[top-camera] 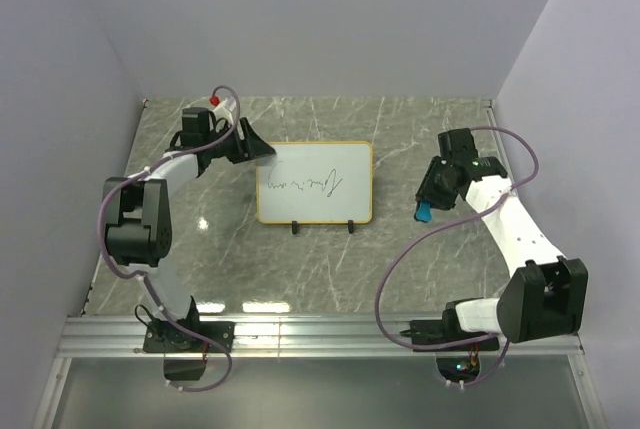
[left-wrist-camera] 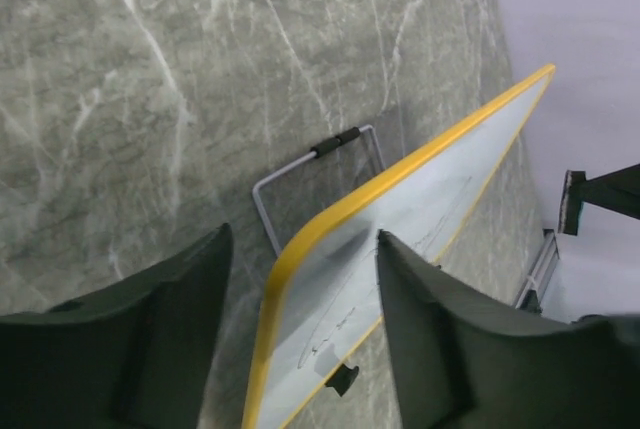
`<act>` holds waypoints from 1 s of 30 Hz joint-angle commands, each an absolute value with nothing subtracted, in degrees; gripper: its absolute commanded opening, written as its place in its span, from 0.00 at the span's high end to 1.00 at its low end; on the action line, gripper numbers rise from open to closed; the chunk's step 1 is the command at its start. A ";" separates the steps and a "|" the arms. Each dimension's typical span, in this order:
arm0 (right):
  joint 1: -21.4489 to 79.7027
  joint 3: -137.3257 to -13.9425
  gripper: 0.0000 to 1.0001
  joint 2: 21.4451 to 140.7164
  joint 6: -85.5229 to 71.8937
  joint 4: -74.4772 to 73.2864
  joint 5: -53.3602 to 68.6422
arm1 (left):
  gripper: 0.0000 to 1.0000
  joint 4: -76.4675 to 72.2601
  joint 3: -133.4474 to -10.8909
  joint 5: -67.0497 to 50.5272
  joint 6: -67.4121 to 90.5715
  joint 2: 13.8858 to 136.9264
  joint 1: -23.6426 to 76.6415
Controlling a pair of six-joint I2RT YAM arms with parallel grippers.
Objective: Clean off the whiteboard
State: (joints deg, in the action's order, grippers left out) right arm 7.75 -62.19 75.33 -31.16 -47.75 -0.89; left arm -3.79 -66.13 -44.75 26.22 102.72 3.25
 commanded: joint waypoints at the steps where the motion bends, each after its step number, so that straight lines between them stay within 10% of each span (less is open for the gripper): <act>1: 8.17 -62.22 1.00 72.86 -32.34 -46.85 -1.50 | 0.38 -7.64 -67.06 -48.69 26.54 100.99 3.87; 17: 19.04 -71.27 1.00 76.19 -35.51 -38.78 2.11 | 1.00 -6.69 -56.78 -48.87 26.81 92.73 3.87; 30: 36.02 -101.55 1.00 102.88 -38.41 -32.95 8.18 | 1.00 -3.16 -53.97 -44.74 26.28 87.81 4.74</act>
State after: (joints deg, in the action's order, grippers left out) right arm 33.50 -93.43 97.56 -37.95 -34.57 6.96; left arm -6.39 -55.59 -52.47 29.87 89.95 4.75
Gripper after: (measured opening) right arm 0.430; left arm 0.095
